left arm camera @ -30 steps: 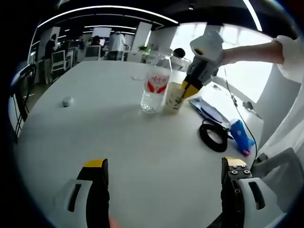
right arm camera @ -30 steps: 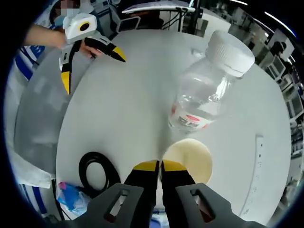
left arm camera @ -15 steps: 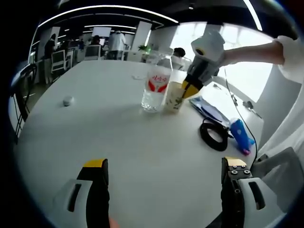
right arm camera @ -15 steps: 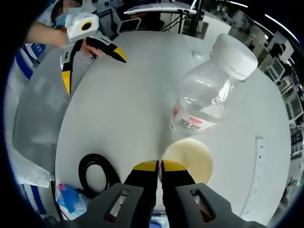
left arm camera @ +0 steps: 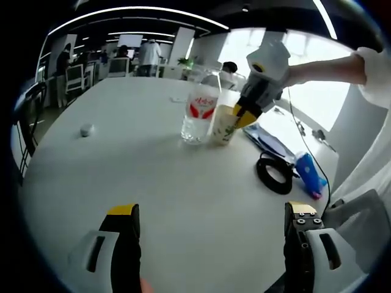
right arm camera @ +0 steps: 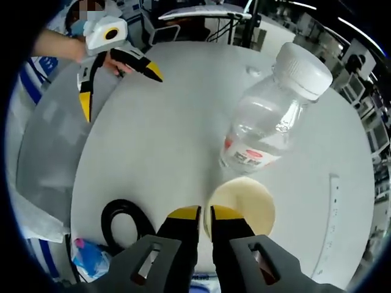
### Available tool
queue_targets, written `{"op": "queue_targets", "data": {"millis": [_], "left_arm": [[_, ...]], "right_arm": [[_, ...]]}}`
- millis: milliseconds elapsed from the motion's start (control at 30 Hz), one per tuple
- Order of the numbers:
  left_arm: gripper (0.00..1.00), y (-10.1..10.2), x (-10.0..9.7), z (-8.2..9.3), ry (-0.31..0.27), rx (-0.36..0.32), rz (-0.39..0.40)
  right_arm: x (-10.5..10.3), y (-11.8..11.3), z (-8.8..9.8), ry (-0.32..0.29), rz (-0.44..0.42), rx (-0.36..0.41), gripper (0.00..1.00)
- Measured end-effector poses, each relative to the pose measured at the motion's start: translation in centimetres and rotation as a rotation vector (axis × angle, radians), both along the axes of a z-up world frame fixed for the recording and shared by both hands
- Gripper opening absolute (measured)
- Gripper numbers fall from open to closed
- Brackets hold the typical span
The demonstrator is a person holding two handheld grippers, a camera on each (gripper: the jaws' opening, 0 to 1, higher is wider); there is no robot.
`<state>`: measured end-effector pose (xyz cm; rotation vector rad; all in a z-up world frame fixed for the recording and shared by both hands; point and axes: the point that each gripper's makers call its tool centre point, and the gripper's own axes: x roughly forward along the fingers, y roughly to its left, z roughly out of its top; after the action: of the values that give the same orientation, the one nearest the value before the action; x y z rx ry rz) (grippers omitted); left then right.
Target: Arrange the tabletop items into an orderly group along one side of the table until the central work area is clear of visible clutter.
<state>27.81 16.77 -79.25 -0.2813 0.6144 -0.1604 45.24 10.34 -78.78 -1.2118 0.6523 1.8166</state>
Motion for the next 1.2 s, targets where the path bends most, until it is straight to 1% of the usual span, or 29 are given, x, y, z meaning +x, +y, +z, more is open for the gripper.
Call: {"op": "queue_targets", "data": {"millis": [167, 300, 433, 633, 733, 833, 867, 933, 1000, 1033, 1067, 1100, 1133, 1200], "left_arm": [[0.96, -0.2, 0.1, 0.1, -0.003, -0.002, -0.003], [0.96, -0.3, 0.2, 0.2, -0.005, -0.002, -0.006], [0.96, -0.5, 0.3, 0.3, -0.005, -0.002, -0.011], [0.96, -0.5, 0.3, 0.3, -0.005, 0.001, -0.019], [0.96, -0.7, 0.4, 0.3, -0.006, 0.006, -0.026], [0.96, -0.9, 0.7, 0.6, -0.012, 0.008, -0.029], [0.96, -1.0, 0.8, 0.7, -0.013, 0.008, -0.029], [0.96, -1.2, 1.0, 0.9, -0.015, 0.012, -0.036], [0.96, -1.2, 1.1, 0.9, -0.015, 0.012, -0.039], [0.96, -1.3, 1.1, 0.9, -0.015, 0.012, -0.04], [0.96, -1.3, 1.1, 0.9, -0.014, 0.014, -0.043], [0.96, -1.3, 1.1, 0.9, -0.012, 0.018, -0.046], [0.96, -1.3, 1.1, 0.9, -0.011, 0.019, -0.048], [0.96, -1.4, 1.1, 1.0, -0.011, 0.02, -0.049]], "right_arm": [[-0.1, 0.0, 0.3, -0.006, 0.0, 0.011, 0.1], [-0.1, -0.1, 0.5, -0.003, -0.003, 0.022, 0.2], [-0.2, -0.4, 1.0, 0.009, -0.015, 0.04, 0.23], [-0.1, -0.6, 2.3, 0.009, -0.038, 0.107, 0.35], [0.1, -0.7, 2.9, 0.015, -0.061, 0.147, 0.44], [0.5, -0.8, 3.3, 0.013, -0.106, 0.175, 0.6], [0.5, -0.8, 3.3, 0.011, -0.108, 0.177, 0.65], [0.7, -1.0, 3.5, 0.004, -0.123, 0.198, 0.7], [0.8, -1.1, 3.6, 0.015, -0.16, 0.211, 0.77], [1.1, -1.1, 3.7, 0.005, -0.174, 0.22, 0.83], [1.3, -1.1, 3.9, 0.0, -0.195, 0.238, 0.91], [1.3, -1.1, 3.9, 0.005, -0.211, 0.245, 0.96], [1.4, -1.2, 4.0, 0.007, -0.224, 0.246, 1.0], [1.7, -1.4, 4.2, 0.002, -0.238, 0.26, 1.0]]}}
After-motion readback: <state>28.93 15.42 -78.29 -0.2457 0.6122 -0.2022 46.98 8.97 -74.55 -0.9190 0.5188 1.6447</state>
